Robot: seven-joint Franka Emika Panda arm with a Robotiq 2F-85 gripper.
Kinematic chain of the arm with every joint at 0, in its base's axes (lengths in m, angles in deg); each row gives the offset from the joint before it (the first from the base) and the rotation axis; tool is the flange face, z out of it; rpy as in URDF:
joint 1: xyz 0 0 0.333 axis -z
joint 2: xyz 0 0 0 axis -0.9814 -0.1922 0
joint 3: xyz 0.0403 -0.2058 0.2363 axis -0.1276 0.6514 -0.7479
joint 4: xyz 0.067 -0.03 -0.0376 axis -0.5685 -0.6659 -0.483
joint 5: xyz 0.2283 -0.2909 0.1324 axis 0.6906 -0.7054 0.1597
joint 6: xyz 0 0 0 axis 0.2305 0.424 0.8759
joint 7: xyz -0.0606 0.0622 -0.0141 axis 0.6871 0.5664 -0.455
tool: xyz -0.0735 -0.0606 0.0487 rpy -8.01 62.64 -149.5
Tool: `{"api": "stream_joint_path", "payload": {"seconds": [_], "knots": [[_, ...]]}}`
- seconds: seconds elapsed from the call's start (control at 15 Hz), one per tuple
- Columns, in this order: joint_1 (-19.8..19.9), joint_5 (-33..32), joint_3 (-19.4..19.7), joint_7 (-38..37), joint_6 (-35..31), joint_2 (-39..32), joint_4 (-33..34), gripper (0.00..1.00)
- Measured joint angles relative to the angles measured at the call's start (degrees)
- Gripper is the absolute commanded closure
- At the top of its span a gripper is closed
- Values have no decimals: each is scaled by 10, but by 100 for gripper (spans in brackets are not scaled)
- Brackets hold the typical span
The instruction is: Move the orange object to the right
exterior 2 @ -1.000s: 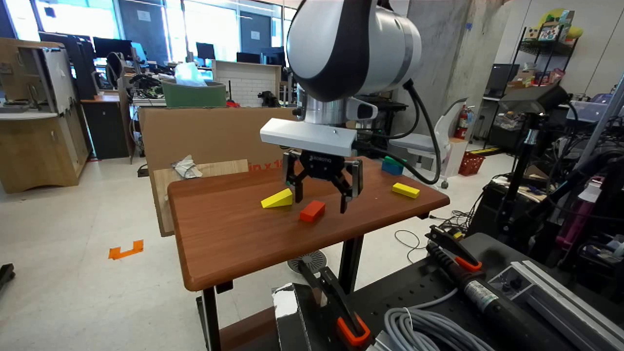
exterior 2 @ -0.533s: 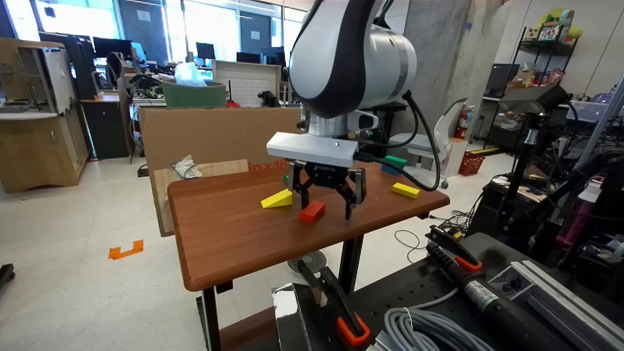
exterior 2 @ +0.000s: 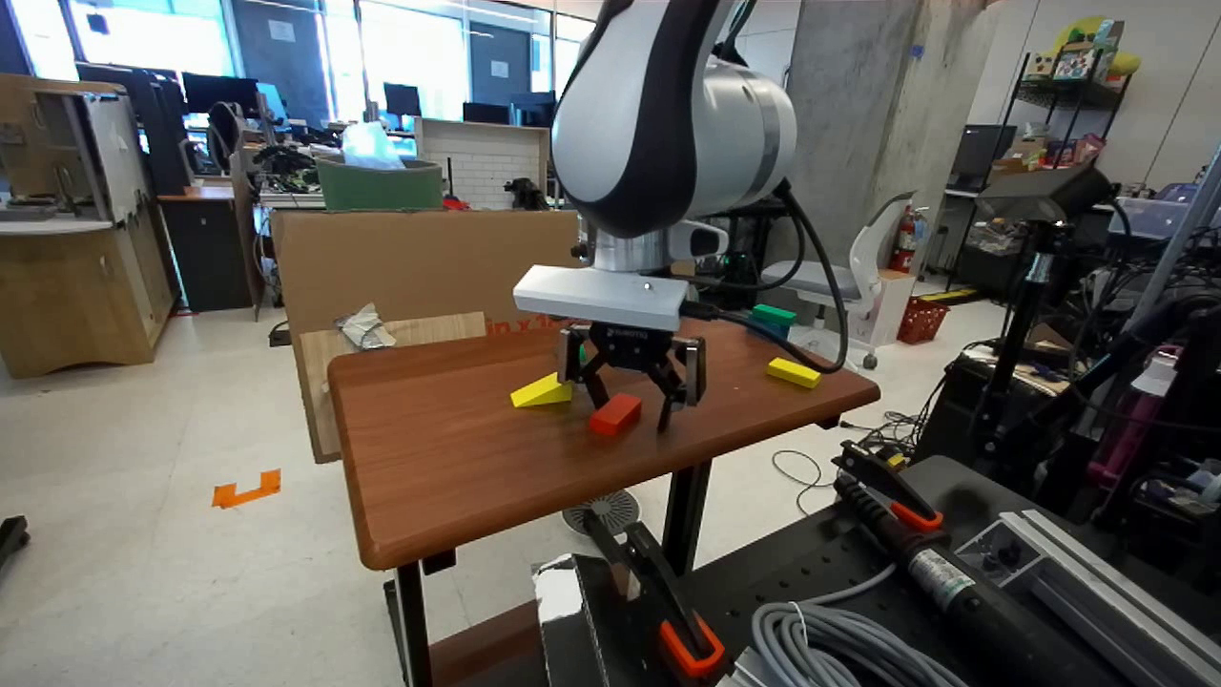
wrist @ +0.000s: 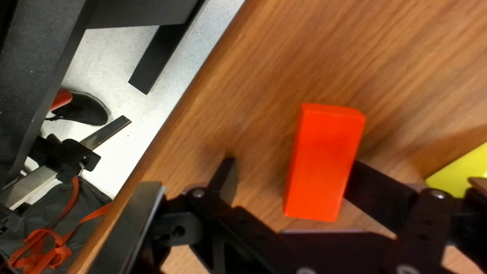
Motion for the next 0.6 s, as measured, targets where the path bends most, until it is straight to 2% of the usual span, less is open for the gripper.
{"api": "stream_joint_path", "payload": {"seconds": [0.2,0.27,0.6], "knots": [[0,0,0,2,8,0,6,81],[0,0,0,2,9,0,8,84],[0,1,0,3,10,1,15,85]]}}
